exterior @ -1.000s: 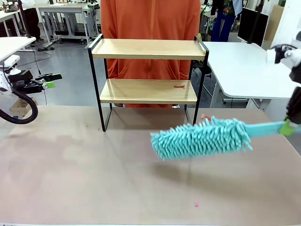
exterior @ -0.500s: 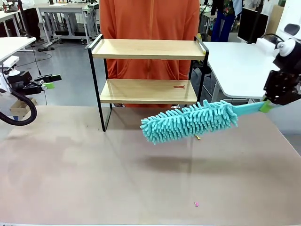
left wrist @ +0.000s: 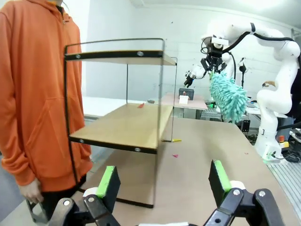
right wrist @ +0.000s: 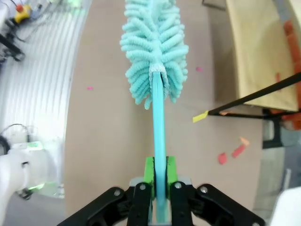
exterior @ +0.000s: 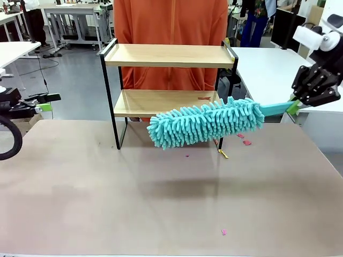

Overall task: Clean the shelf.
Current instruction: Hand the Duster back to the human.

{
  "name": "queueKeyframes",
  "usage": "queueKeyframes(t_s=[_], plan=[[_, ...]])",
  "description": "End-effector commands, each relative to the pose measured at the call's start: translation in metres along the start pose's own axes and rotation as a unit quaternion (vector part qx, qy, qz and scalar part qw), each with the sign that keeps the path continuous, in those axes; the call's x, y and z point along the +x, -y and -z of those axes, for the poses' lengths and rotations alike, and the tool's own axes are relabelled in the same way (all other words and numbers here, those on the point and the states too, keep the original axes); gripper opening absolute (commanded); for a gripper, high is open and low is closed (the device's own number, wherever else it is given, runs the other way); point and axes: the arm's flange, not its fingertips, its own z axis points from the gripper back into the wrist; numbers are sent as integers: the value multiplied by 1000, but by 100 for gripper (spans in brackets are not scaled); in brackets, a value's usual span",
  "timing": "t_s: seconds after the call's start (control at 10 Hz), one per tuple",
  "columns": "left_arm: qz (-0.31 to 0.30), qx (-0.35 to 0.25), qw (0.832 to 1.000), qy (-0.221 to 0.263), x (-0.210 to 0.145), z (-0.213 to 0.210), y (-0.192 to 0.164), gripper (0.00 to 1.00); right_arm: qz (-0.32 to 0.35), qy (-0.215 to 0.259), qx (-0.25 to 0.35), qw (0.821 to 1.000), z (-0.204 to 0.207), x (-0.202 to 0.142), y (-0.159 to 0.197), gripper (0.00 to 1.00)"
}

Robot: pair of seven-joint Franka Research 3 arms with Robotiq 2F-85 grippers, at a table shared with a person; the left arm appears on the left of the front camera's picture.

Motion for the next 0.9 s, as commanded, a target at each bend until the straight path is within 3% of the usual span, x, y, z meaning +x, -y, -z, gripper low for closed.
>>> queueKeyframes(t_s=[0.0,0.5,0.7,0.8], plan=[[-1,33,999,-12,8,18,42,100,-24,53,-2,998,7,-13,19,13],[-20,88,996,-27,3,52,121,100,-6,91,2,996,23,-32,34,13],[-21,88,995,-36,8,63,130,100,-5,83,13,996,23,-35,37,13],[-18,78,996,-32,-4,49,119,100,8,71,7,997,27,-35,29,13]])
